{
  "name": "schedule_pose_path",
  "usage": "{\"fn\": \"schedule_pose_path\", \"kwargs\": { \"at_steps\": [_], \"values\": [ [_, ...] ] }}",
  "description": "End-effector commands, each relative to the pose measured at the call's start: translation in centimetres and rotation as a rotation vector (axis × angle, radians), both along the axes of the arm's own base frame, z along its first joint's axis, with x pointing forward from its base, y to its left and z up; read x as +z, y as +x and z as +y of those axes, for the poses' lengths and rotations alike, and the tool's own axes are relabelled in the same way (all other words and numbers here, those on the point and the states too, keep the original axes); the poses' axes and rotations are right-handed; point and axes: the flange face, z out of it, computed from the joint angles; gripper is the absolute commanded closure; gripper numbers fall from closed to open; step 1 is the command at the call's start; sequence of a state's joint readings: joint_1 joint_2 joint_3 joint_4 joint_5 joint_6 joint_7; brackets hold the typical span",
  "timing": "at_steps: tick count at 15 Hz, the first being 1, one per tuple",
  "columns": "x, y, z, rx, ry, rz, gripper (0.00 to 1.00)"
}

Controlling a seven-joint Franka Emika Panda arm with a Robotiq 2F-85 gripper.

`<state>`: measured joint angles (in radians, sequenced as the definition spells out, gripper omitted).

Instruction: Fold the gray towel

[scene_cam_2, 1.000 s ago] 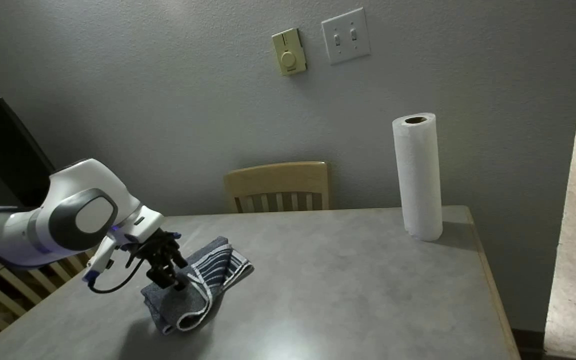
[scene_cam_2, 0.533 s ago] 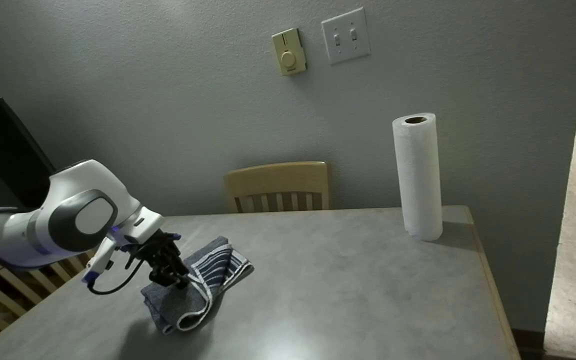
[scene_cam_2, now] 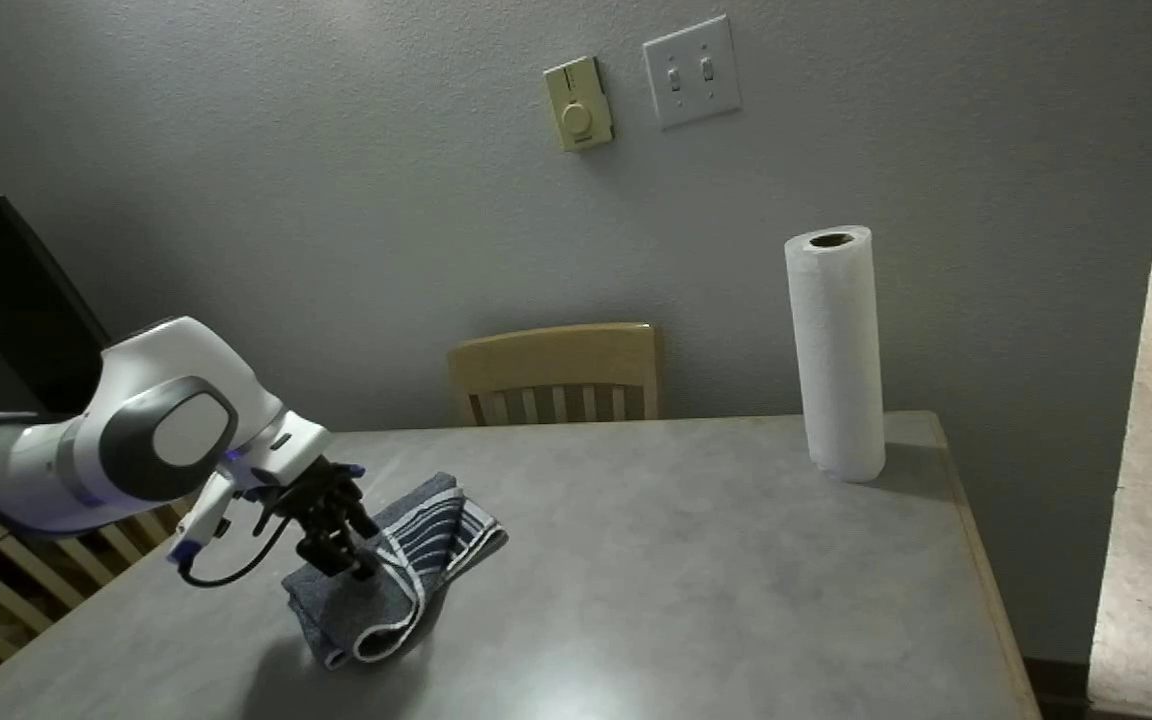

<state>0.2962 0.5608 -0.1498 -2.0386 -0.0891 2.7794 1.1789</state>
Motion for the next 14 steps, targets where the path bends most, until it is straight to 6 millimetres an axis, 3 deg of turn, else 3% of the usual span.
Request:
{"fn": "schedule_pose_path", "kwargs": {
  "at_steps": [1, 6, 14],
  "values": [
    [0.1, 0.5, -0.3, 0.004, -0.006, 0.011, 0.3],
    [0.2, 0.9, -0.5, 0.004, -0.004, 0.01, 0.37],
    [-0.3, 1.7, -1.0, 0.012, 0.001, 0.028, 0.3]
  ]
}}
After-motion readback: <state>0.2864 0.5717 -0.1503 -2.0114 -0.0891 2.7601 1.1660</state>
